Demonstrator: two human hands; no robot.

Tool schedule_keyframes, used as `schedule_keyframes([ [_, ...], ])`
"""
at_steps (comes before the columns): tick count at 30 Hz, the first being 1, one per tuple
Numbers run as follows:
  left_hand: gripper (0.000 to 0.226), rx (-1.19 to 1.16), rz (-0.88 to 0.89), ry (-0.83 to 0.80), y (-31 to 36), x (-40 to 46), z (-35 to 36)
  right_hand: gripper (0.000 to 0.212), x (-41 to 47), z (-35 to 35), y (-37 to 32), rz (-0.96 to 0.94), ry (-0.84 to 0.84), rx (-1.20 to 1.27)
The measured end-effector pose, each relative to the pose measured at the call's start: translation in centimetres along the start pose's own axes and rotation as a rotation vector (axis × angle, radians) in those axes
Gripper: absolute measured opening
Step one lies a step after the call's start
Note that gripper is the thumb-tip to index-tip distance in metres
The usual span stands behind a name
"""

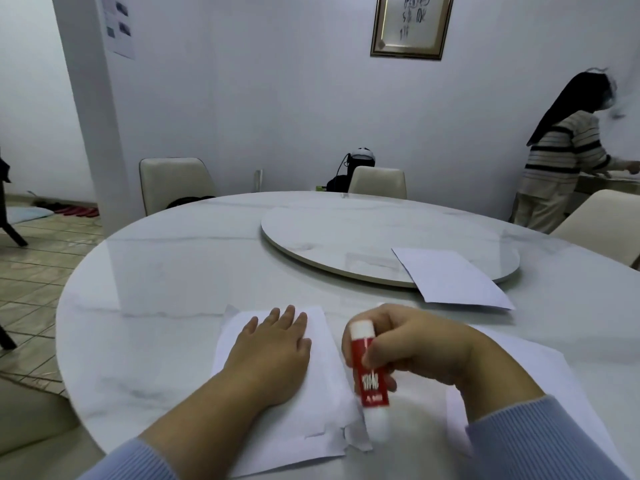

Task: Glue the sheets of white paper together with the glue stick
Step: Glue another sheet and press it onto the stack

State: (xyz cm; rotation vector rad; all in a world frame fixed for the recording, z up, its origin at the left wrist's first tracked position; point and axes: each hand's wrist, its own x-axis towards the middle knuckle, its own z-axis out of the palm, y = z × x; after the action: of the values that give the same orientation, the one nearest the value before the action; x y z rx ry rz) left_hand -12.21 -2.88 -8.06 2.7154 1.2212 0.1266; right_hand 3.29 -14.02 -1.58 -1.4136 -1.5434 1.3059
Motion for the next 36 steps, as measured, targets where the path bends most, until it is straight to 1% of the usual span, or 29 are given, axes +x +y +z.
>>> schedule_keyframes([
  [1,0.054,0.025,0.017,-0.034,0.0,0.0,-0.3,0.014,-0.1,-0.7,0.2,-0.085,0.067,0.143],
  [2,0.054,0.053,0.049,-0.084,-0.1,0.0,-0.8,0.016,-0.1,-1.3,0.4,-0.182,0.173,0.288],
  [4,0.053,0.064,0.159,-0.220,-0.2,-0.1,-2.2,0.011,0.1,-2.1,0.6,-0.347,0.442,0.536],
  [5,0.053,0.033,0.213,-0.276,-0.2,-0.1,-3.0,0.006,0.2,-2.3,0.7,-0.392,0.570,0.625],
  [6,0.055,0.001,0.240,-0.295,-0.1,-0.2,-3.5,0.010,0.3,-2.5,0.8,-0.406,0.688,0.677],
  [7,0.056,-0.020,0.218,-0.260,0.1,-0.2,-3.6,0.013,0.4,-2.7,0.9,-0.389,0.788,0.697],
  [8,0.055,-0.008,0.138,-0.176,0.3,-0.2,-3.3,0.013,0.5,-2.9,1.0,-0.357,0.875,0.692],
  [9,0.057,0.040,0.002,-0.084,0.5,-0.3,-2.8,0.010,0.6,-2.9,1.1,-0.315,0.944,0.672],
  [10,0.064,0.097,-0.146,-0.053,0.7,-0.4,-2.2,0.008,0.7,-2.9,1.2,-0.280,0.992,0.645],
  [11,0.071,0.133,-0.245,-0.082,1.1,-0.7,-1.7,0.006,0.8,-2.9,1.2,-0.254,1.027,0.625],
  [12,0.075,0.142,-0.272,-0.128,1.3,-0.9,-1.1,0.005,0.9,-2.8,1.3,-0.240,1.053,0.609],
  [13,0.075,0.129,-0.230,-0.167,1.5,-0.9,-0.7,0.005,1.0,-2.7,1.2,-0.235,1.068,0.594],
  [14,0.074,0.112,-0.144,-0.204,1.6,-1.1,-0.8,0.006,1.0,-2.6,1.2,-0.239,1.072,0.578],
  [17,0.068,0.052,0.195,-0.323,1.6,-1.4,-2.7,0.006,1.1,-2.1,0.9,-0.279,1.049,0.501],
  [18,0.066,0.015,0.256,-0.343,1.5,-1.3,-3.1,0.006,1.1,-1.9,0.9,-0.295,1.034,0.445],
  [19,0.064,-0.024,0.280,-0.321,1.5,-1.2,-3.1,0.007,1.1,-1.7,0.9,-0.308,1.019,0.356],
  [20,0.062,-0.059,0.260,-0.257,1.6,-1.1,-2.8,0.007,1.2,-1.4,1.0,-0.319,1.000,0.238],
  [22,0.063,-0.099,0.164,-0.128,1.7,-0.8,-1.6,0.008,1.4,-0.8,1.3,-0.305,0.944,-0.037],
  [24,0.065,-0.039,0.128,-0.124,2.0,-0.8,-0.5,0.011,1.8,-0.3,1.6,-0.252,0.875,-0.226],
  [26,0.065,0.029,0.148,-0.133,2.0,-0.9,0.0,0.013,2.2,0.0,1.9,-0.217,0.823,-0.264],
  [29,0.064,0.040,0.147,-0.128,2.1,-0.9,0.1,0.013,2.5,0.4,2.5,-0.194,0.749,-0.242],
  [34,0.064,0.046,0.140,-0.134,2.2,-0.8,0.1,0.010,2.0,0.0,2.0,-0.124,0.700,-0.354],
  [36,0.064,0.053,0.139,-0.151,2.1,-0.8,0.0,0.009,1.6,-0.5,1.6,-0.106,0.655,-0.353],
])
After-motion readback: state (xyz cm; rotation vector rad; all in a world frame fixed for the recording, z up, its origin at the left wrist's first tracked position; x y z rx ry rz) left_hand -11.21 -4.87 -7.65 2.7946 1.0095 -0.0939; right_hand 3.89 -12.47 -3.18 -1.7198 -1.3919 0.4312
